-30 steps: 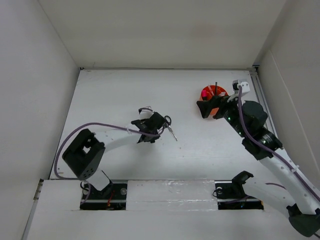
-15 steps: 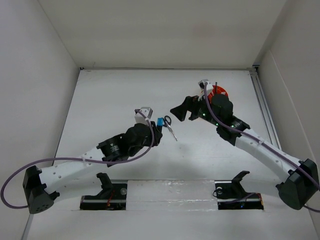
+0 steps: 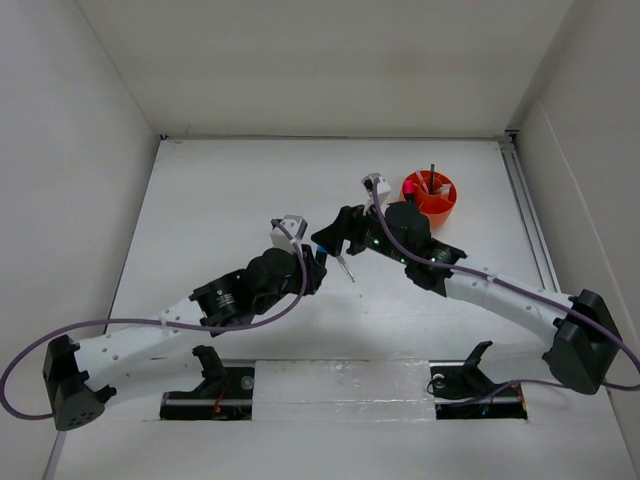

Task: Sort the stationery into containers
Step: Pick up the pen from the center of the board, then place the pen in the storage box.

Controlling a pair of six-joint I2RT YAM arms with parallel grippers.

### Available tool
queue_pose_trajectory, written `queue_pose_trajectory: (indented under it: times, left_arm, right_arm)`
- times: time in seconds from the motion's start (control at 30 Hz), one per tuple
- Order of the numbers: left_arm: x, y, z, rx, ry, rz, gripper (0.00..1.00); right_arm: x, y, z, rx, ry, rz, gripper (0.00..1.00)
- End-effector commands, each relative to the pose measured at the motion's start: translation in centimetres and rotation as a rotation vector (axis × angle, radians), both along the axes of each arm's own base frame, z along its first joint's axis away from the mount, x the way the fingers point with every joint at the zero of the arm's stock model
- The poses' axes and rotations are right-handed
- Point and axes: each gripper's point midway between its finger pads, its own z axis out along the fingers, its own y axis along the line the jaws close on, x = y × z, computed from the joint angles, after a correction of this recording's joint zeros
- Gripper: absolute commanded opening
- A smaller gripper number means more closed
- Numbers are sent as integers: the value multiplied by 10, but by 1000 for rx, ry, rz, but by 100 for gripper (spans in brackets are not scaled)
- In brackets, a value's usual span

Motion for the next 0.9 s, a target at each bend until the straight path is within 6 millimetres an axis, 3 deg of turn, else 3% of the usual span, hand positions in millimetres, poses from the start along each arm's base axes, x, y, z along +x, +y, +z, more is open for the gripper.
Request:
queue_pose_trajectory:
  times: [0.0, 0.17, 0.27, 0.43, 0.5, 0.6, 0.67, 0.8, 0.83, 0.87]
  left_arm:
    - [-1, -4, 19, -65, -53, -24, 0]
    - [0, 0, 20, -61, -60, -4, 0]
    - [2, 2, 21, -58, -64, 6, 0]
    - [5, 6, 19, -51, -65, 35, 0]
    - [6, 7, 19, -48, -69, 45, 0]
    - [6, 8, 23, -58, -74, 45, 0]
    - [6, 8, 23, -58, -74, 45, 0]
    - [4, 8, 20, -51, -67, 37, 0]
    - [3, 8, 22, -58, -57, 42, 9]
    - [3, 9, 20, -50, -52, 42, 42]
  right_arm:
    - [5, 7, 23, 84, -34, -27, 77]
    - [-2, 13, 18, 91, -9, -12, 71]
    - [-8, 15, 11, 94, 15, 3, 61]
    - [-17, 22, 17, 126, 21, 51, 39]
    - [-21, 24, 13, 119, 28, 60, 35]
    - [-23, 25, 15, 132, 32, 68, 22]
    - [-21, 27, 15, 131, 33, 68, 0]
    - [-10, 28, 19, 106, -19, 42, 0]
    - [-5, 27, 24, 97, -53, 25, 0]
    - [4, 23, 31, 90, -97, -2, 0]
